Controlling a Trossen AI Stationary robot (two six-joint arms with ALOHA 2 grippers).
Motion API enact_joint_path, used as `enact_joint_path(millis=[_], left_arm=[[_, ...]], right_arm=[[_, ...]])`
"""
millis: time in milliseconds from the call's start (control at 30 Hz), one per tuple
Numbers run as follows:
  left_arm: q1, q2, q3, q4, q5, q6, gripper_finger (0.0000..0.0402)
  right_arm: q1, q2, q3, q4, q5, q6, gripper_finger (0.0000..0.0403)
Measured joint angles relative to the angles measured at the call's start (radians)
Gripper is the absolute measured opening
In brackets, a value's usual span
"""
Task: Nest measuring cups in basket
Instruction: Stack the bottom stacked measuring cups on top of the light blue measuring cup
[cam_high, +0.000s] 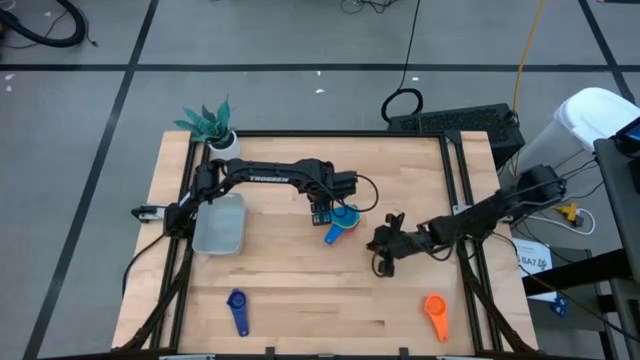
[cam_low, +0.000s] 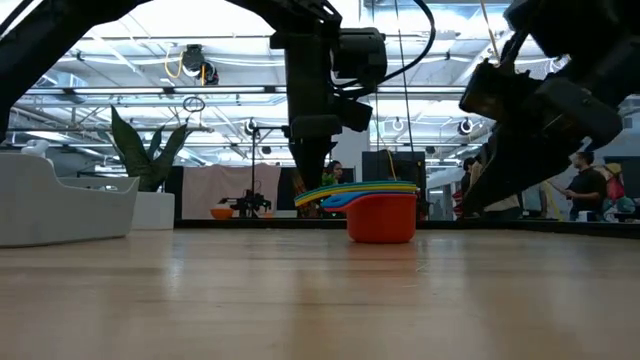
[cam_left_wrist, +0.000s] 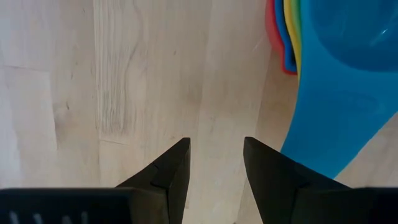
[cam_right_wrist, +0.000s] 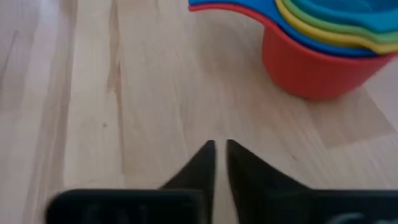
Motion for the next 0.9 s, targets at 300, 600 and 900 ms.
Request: enact_joint_path(millis=[300, 600, 900], left_arm=[[-0.003, 0.0, 0.001, 0.013, 0.001, -0.023, 0.0152], [-0.032, 0.0, 0.001, 0.021, 0.002, -0.019, 0.0152], [-0.05, 0.0, 0.001, 0.029, 0.055, -0.041, 0.0152]], right_arm=[[-0.039, 0.106, 0.004, 0.163, -0.052, -0.08, 0.0], [-0.066, 0.135, 0.044, 0.191, -0.05, -0.146, 0.0], [-0.072, 0.135, 0.051, 0.195, -0.05, -0.164, 0.0]])
